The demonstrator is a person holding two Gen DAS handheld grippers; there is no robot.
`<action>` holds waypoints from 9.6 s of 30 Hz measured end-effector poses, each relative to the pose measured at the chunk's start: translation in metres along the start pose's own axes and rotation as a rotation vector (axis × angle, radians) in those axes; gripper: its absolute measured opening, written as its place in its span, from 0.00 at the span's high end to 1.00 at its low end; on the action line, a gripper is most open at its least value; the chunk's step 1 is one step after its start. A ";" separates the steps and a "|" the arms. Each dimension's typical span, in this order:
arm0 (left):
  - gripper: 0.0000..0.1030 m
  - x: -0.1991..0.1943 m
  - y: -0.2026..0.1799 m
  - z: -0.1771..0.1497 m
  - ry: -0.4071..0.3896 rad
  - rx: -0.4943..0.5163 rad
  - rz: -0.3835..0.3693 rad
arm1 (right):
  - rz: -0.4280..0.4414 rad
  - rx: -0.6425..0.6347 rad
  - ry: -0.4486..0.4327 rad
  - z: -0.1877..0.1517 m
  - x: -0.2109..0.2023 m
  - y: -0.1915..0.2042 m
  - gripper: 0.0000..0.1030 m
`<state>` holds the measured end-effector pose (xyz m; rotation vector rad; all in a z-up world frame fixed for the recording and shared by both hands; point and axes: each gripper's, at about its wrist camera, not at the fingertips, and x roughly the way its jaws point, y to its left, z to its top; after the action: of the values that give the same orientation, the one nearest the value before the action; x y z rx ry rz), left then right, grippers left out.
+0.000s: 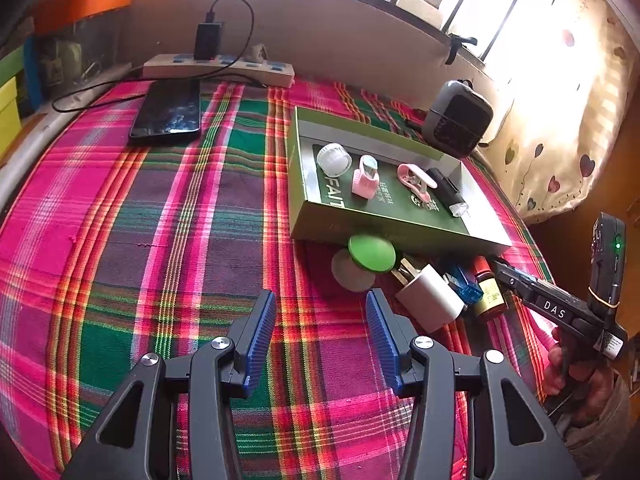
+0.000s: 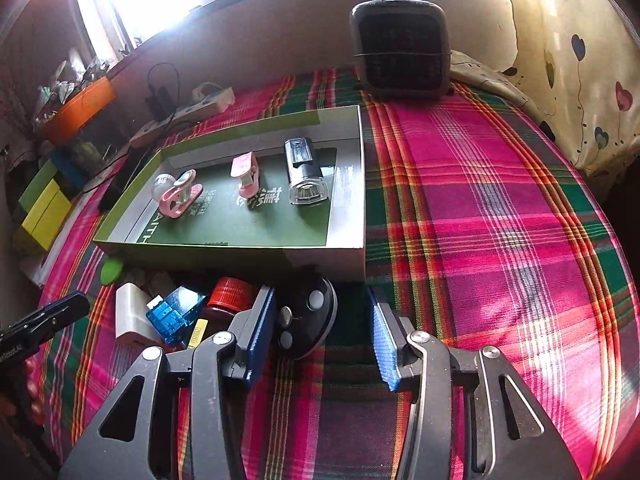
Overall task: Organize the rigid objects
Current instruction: 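Grasp the green round-topped holder with the left gripper while the right gripper grasps the black round disc, then carry the green holder and black disc over the white tray, then lower both items into the tray and open both grippers, then withdraw both grippers from the tray toward the white plug and brown bottle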
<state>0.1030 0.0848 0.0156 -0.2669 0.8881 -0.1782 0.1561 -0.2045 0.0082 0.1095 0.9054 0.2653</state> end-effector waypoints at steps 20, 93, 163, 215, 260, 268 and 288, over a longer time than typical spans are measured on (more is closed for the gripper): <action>0.55 0.021 -0.037 0.016 0.007 0.044 0.043 | 0.000 0.039 -0.014 -0.004 -0.008 -0.019 0.74; 0.69 -0.009 -0.037 0.031 -0.082 0.075 0.091 | 0.014 0.007 -0.070 -0.001 -0.037 -0.012 0.74; 0.69 0.079 -0.037 0.083 0.034 0.145 0.032 | 0.087 -0.323 0.091 0.092 0.088 0.088 0.73; 0.55 0.017 -0.053 0.056 -0.052 0.168 0.095 | 0.160 -0.186 -0.008 0.073 0.020 0.071 0.53; 0.53 0.004 -0.073 0.004 -0.002 0.103 -0.004 | 0.105 -0.078 0.019 -0.007 -0.017 0.030 0.53; 0.53 0.013 -0.080 0.001 0.021 0.117 -0.014 | 0.094 -0.106 0.036 -0.009 -0.010 0.037 0.52; 0.53 0.028 -0.074 -0.001 0.067 0.129 0.060 | 0.041 -0.121 0.058 -0.009 -0.001 0.029 0.52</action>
<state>0.1163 0.0072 0.0161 -0.1144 0.9455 -0.1891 0.1435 -0.1772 0.0095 0.0090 0.9429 0.3622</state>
